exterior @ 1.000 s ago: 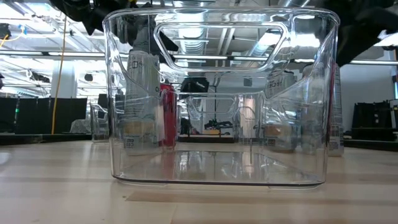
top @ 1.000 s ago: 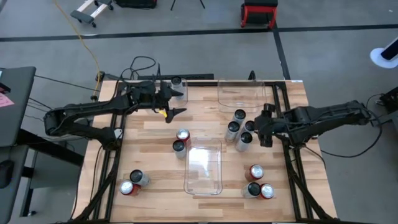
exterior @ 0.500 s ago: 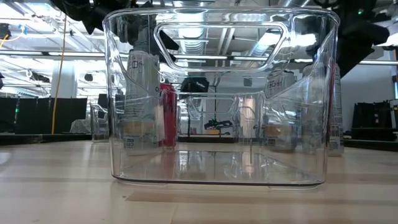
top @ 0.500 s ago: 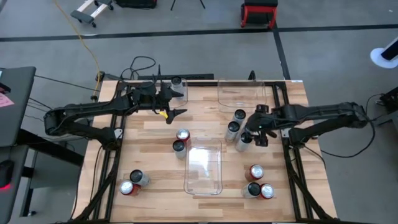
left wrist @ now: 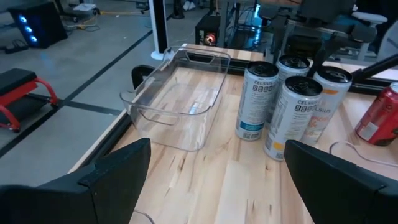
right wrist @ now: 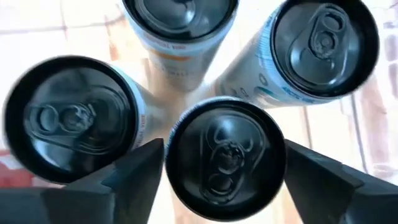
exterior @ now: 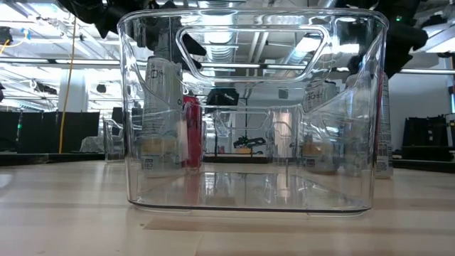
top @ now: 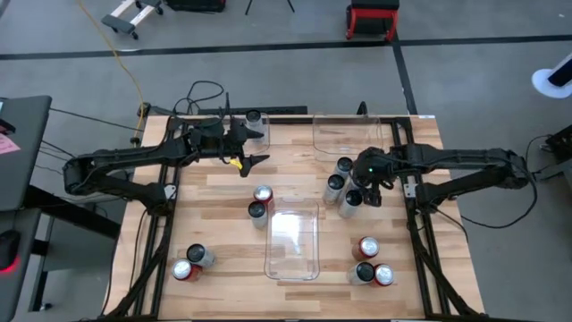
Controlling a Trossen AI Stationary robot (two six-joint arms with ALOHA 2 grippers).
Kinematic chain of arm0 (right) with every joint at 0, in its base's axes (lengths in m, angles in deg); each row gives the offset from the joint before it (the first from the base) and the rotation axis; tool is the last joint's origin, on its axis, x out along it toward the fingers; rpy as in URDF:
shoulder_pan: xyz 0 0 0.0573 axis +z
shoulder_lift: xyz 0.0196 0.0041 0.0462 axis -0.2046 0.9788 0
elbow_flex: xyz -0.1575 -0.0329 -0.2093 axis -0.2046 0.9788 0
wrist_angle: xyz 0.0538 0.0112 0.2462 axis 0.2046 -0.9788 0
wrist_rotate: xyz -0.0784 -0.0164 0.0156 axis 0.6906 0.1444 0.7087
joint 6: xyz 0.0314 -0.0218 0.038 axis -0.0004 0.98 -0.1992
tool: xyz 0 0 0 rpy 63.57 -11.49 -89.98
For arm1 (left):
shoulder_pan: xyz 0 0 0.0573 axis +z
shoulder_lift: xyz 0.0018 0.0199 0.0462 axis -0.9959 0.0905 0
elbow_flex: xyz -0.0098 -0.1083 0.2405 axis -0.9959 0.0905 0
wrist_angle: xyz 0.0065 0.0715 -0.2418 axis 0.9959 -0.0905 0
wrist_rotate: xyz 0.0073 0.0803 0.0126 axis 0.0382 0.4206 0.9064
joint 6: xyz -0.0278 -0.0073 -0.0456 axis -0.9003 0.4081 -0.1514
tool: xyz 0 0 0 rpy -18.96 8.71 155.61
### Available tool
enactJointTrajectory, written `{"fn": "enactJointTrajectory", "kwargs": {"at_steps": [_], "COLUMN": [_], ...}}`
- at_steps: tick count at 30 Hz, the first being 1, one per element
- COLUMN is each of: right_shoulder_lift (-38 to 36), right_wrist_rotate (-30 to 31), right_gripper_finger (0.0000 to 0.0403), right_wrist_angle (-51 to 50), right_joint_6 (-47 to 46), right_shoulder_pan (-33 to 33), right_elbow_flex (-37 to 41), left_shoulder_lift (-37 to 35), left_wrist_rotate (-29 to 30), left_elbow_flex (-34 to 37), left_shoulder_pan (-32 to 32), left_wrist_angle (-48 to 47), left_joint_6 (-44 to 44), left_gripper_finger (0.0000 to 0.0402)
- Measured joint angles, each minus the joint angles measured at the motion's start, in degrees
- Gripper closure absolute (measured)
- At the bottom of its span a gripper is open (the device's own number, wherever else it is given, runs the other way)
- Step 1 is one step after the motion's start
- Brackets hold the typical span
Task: Sort soda cans
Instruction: Put the white-blue soda can into the top left transparent bin
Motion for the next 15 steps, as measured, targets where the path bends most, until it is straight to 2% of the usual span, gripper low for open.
{"fn": "enactJointTrajectory", "kwargs": {"at_steps": [9,15], "right_shoulder_lift": [0.0,-0.1], "right_wrist_rotate": [-1.1,0.5], "right_gripper_finger": [0.015,0.0164], "right_wrist_angle": [-1.1,-9.3], "right_joint_6": [-0.8,-5.3], "right_shoulder_pan": [-2.4,-1.2], "right_elbow_flex": [-0.6,-8.5], "left_shoulder_lift": [0.0,0.0], "left_wrist_rotate": [0.0,0.0], "left_elbow_flex": [0.0,0.0], "left_shoulder_pan": [0.0,0.0], "left_wrist_angle": [-0.1,-1.2], "left_joint_6": [0.1,0.3], "left_gripper_finger": [0.0036,0.0036]}}
